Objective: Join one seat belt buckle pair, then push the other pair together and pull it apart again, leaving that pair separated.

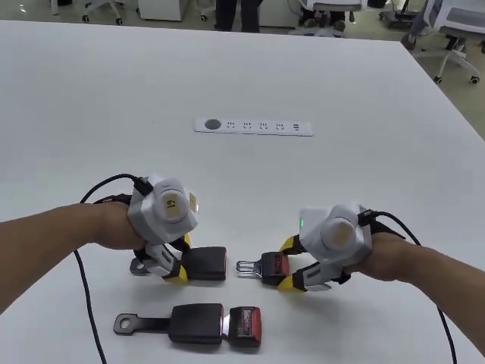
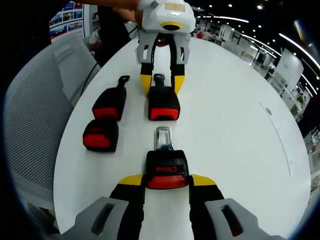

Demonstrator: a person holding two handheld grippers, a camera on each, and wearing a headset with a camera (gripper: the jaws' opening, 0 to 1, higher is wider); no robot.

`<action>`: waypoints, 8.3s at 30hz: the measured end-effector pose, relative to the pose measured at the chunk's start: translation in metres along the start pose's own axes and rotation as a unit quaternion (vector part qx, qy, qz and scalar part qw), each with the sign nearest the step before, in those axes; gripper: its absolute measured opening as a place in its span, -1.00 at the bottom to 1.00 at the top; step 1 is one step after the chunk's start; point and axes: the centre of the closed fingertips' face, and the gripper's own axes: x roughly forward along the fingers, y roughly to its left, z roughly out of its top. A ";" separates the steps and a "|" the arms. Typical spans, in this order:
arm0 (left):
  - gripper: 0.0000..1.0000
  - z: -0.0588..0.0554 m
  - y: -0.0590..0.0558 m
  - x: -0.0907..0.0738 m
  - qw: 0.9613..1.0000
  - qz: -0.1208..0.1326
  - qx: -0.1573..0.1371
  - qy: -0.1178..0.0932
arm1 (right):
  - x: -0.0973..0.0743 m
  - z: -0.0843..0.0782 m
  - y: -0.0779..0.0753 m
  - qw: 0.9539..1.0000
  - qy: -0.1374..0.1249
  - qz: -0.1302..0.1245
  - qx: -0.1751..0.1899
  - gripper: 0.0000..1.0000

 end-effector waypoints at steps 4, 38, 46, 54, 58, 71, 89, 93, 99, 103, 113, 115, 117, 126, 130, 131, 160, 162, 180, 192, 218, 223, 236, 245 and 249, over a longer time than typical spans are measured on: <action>-0.37 0.000 0.000 0.000 1.000 0.000 0.000 0.000 | 0.004 0.003 -0.002 1.000 -0.002 -0.002 0.000 -0.39; -0.38 -0.001 0.001 0.001 1.000 0.001 -0.007 -0.002 | 0.015 0.025 0.000 1.000 -0.015 -0.002 -0.010 -0.39; -0.38 -0.001 0.000 0.000 1.000 0.001 -0.005 -0.007 | 0.017 0.027 0.002 1.000 -0.019 -0.003 -0.009 -0.39; -0.38 -0.002 0.000 0.001 1.000 0.000 -0.004 -0.010 | 0.017 0.029 0.004 1.000 -0.018 -0.002 -0.009 -0.40; -0.38 -0.001 0.001 0.001 1.000 0.000 -0.003 -0.011 | 0.017 0.029 0.004 1.000 -0.018 0.000 -0.007 -0.41; -0.39 -0.001 0.001 0.001 1.000 -0.001 -0.003 -0.013 | 0.019 0.031 0.004 1.000 -0.010 0.003 -0.003 -0.43; -0.39 -0.002 0.002 0.002 1.000 -0.001 -0.007 -0.012 | 0.019 0.032 0.003 1.000 0.003 0.005 -0.006 -0.43; -0.39 -0.002 0.002 0.002 1.000 -0.001 -0.007 -0.012 | 0.019 0.032 0.003 1.000 0.005 0.007 -0.005 -0.43; -0.39 -0.003 0.002 0.002 1.000 -0.001 -0.007 -0.010 | 0.019 0.033 0.003 1.000 0.008 0.008 -0.006 -0.43; -0.39 -0.002 0.001 0.002 1.000 -0.001 -0.008 -0.009 | 0.019 0.036 0.003 1.000 0.008 0.008 -0.005 -0.43; -0.40 -0.001 -0.001 0.000 1.000 0.001 -0.005 -0.004 | 0.026 0.042 0.003 1.000 0.011 0.011 -0.005 -0.44; -0.40 0.000 -0.001 0.001 1.000 0.000 0.000 0.000 | 0.027 0.044 0.004 1.000 0.012 0.012 -0.007 -0.44; -0.40 -0.001 0.000 0.001 1.000 -0.001 0.004 0.001 | 0.027 0.043 0.003 1.000 0.014 0.012 -0.009 -0.45; -0.40 0.000 -0.001 0.003 0.999 -0.007 0.027 0.018 | 0.026 0.043 0.004 0.999 0.022 0.014 -0.021 -0.44; -0.40 -0.001 -0.002 0.003 0.999 -0.007 0.028 0.016 | 0.028 0.041 0.004 0.999 0.023 0.013 -0.022 -0.44; -0.40 -0.001 -0.002 0.002 1.000 -0.007 0.027 0.014 | 0.028 0.041 0.004 0.999 0.023 0.013 -0.022 -0.44; -0.38 -0.001 -0.002 0.003 0.999 -0.005 0.021 0.028 | 0.020 0.027 0.004 0.999 0.024 0.020 -0.014 -0.41; -0.38 -0.001 -0.002 0.003 0.999 -0.005 0.021 0.027 | 0.019 0.027 0.004 1.000 0.022 0.019 -0.010 -0.41; -0.38 0.000 -0.001 0.002 1.000 -0.005 0.018 0.025 | 0.005 0.004 -0.001 0.999 0.047 0.019 -0.007 -0.40; -0.37 -0.001 -0.001 0.002 1.000 -0.005 0.017 0.025 | -0.008 -0.014 -0.003 0.998 0.058 0.022 -0.006 -0.40; -0.37 0.000 -0.002 0.001 1.000 -0.005 0.020 0.023 | -0.029 -0.046 -0.006 0.997 0.076 0.018 0.001 -0.39; -0.36 0.000 -0.002 0.002 1.000 -0.005 0.019 0.021 | -0.030 -0.045 -0.006 0.997 0.077 0.017 -0.007 -0.38; -0.23 0.000 -0.005 0.001 1.000 -0.004 0.019 0.010 | -0.033 -0.040 -0.010 0.998 0.061 0.000 0.001 -0.11; -0.15 -0.002 0.003 -0.011 1.000 0.019 -0.005 -0.013 | -0.045 -0.040 -0.009 0.998 0.058 -0.015 0.013 0.18; -0.06 -0.006 0.000 -0.021 0.999 0.030 -0.030 -0.032 | -0.051 -0.039 -0.008 0.998 0.051 -0.023 0.023 0.32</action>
